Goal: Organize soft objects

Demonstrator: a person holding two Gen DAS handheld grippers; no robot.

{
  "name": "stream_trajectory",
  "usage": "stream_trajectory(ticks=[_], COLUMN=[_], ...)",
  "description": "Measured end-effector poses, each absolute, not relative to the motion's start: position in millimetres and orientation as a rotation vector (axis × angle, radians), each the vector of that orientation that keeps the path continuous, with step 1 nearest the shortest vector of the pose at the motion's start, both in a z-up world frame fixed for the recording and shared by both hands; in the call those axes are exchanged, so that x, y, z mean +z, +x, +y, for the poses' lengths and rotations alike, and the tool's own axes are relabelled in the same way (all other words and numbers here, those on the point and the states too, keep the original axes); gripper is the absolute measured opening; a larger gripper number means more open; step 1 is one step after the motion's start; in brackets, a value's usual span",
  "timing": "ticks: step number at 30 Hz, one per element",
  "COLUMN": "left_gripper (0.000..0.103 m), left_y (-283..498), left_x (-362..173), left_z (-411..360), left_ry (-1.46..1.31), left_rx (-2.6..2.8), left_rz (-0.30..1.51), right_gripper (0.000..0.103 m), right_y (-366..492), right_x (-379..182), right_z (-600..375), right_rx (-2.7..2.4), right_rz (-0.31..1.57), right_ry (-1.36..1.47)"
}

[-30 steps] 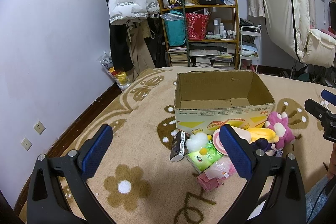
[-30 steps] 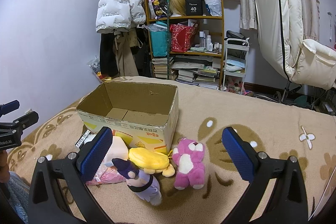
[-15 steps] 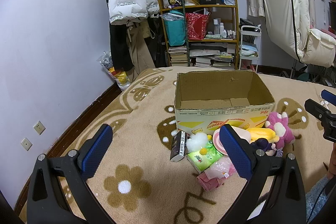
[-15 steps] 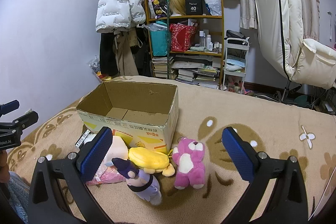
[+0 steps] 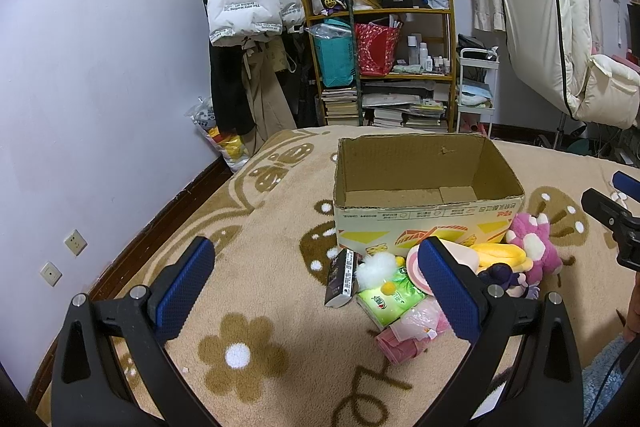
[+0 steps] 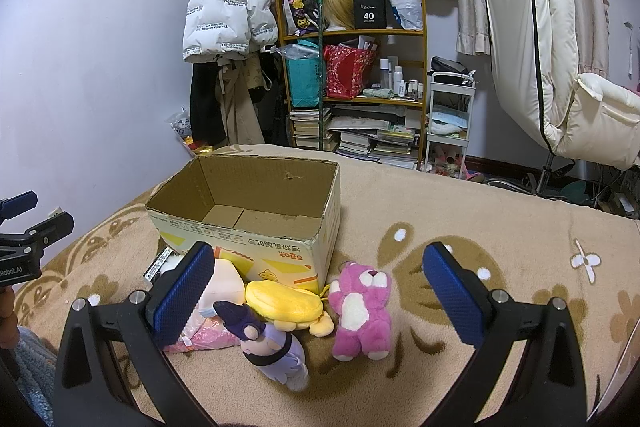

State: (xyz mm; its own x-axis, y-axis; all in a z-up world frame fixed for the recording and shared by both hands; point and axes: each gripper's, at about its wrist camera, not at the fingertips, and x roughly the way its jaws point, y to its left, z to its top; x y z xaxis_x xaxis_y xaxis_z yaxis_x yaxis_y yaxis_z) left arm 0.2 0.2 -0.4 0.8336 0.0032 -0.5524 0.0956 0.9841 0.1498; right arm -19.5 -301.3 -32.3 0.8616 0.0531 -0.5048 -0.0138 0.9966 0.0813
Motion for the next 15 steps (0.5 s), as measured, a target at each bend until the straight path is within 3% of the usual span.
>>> stream_trajectory(ticks=[15], left_gripper=[0.101], left_y=[-1.3], left_x=[-3.1], left_z=[-0.4], left_ry=[0.175], left_rx=[-0.05], left_rz=[0.584], right_gripper=[0.103], right_y=[-19.2], right_x=[-32.8], right_z=[-301.7], right_rx=[0.035], right_rz=[0.532], right_ry=[0.077])
